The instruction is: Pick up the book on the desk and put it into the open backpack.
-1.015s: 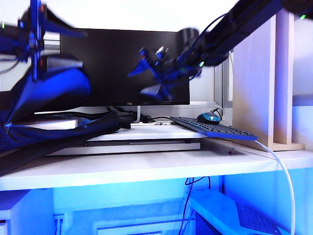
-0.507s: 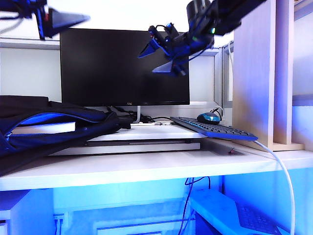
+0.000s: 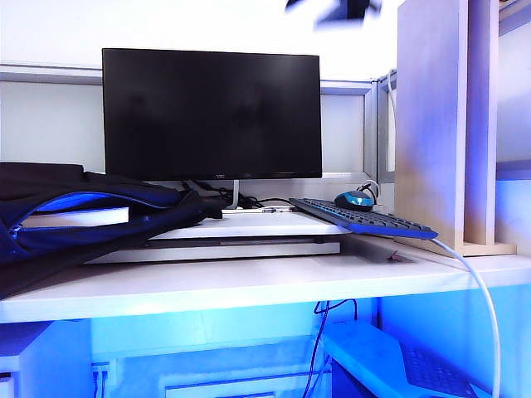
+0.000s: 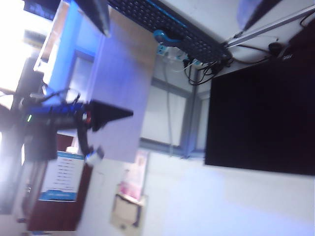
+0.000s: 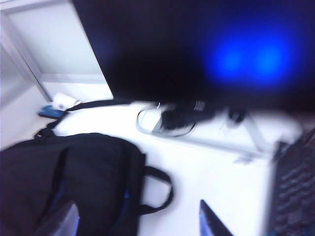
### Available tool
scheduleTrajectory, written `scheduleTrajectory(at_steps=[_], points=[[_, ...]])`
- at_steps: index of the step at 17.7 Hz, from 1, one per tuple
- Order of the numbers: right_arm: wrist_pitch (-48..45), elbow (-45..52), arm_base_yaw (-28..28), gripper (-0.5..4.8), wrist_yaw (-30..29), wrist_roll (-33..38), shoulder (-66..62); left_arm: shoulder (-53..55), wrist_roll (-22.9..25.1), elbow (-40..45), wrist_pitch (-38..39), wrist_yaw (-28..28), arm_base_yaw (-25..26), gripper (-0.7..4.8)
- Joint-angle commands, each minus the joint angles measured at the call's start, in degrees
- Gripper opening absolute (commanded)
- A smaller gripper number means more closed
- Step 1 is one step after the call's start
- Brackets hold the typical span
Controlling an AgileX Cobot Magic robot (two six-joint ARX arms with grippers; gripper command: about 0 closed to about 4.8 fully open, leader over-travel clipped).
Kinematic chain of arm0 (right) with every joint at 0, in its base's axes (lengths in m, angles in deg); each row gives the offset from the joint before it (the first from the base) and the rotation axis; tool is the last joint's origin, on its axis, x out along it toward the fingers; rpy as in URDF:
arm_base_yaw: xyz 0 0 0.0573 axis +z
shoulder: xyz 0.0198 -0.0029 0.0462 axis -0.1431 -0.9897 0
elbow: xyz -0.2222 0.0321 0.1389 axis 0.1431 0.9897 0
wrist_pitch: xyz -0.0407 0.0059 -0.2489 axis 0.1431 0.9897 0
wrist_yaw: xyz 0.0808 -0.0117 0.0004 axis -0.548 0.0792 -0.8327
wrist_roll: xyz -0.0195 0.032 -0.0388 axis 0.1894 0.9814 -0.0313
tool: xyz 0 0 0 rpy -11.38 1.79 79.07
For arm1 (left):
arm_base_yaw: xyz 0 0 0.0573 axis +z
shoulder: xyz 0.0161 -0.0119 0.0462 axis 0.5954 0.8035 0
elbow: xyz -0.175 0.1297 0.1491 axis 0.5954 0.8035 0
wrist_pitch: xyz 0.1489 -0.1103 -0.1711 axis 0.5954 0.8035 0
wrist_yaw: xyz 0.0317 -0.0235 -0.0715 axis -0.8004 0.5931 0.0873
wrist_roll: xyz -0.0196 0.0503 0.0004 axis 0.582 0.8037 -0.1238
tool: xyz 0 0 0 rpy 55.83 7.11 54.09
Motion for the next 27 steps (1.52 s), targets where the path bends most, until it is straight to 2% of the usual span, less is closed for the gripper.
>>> scheduleTrajectory(at_steps=[1,2,4,5,6,7,8,10,12,17,19,22,25,27], points=[[6.03,-0.13,-0.02,3.27,1.29,-4.13,5.42,-3.3,12.7,-0.11,11.74,-0.26,-1.86,3.43],[8.07,-0.11,-0.52,3.27,2.21,-4.15,7.96,-4.52,19.45,-0.22,18.34,-0.96,-2.99,3.43],[10.84,-0.11,-0.57,3.26,2.69,-6.34,11.56,-7.3,30.91,-1.42,32.41,-5.81,-2.99,3.42],[12.11,-0.09,-0.57,3.26,2.8,-7.28,13.25,-8.7,38.71,-3.08,41.2,-9.94,-3.06,3.42],[13.53,-0.07,-0.57,3.26,2.84,-7.98,15.15,-10.1,46.69,-5.84,51.58,-16.37,-3.56,3.42],[15.32,0.0,-0.57,3.26,3.91,-8.2,17.31,-11.04,52.48,-9.97,61.7,-24.46,-4.59,3.41],[16.39,0.02,-0.57,3.26,4.7,-8.33,18.53,-11.56,52.09,-11.87,64.13,-27.34,-5.18,3.4],[19.56,0.02,-0.57,3.22,5.2,-8.37,21.77,-14.49,48.24,-14.58,62.53,-27.06,-6.27,3.29],[22.91,0.04,-0.57,3.13,6.21,-8.61,25.99,-18.01,44.78,-16.85,61.94,-28.09,-6.29,2.85],[29.35,2.32,-0.57,3.13,11.52,-9.05,38.53,-28.48,42.88,-17.33,62.55,-31.12,-6.29,2.77],[30.42,8.48,-0.57,3.13,13.99,-9.2,45.79,-31.45,40.11,-17.33,64.81,-31.12,-6.29,2.77],[28.46,23.78,-0.57,3.04,19.15,-9.2,57.24,-34.75,39.52,-17.09,70.18,-31.15,-6.32,2.76],[20.76,42.66,-0.57,3.01,23.08,-8.85,70.79,-38.62,39.54,-16.35,76.04,-34.05,-6.32,2.67],[15.87,53.96,-0.55,2.61,23.15,-7.3,79.6,-42.47,39.56,-14.32,81.15,-34.36,-6.32,2.67]])
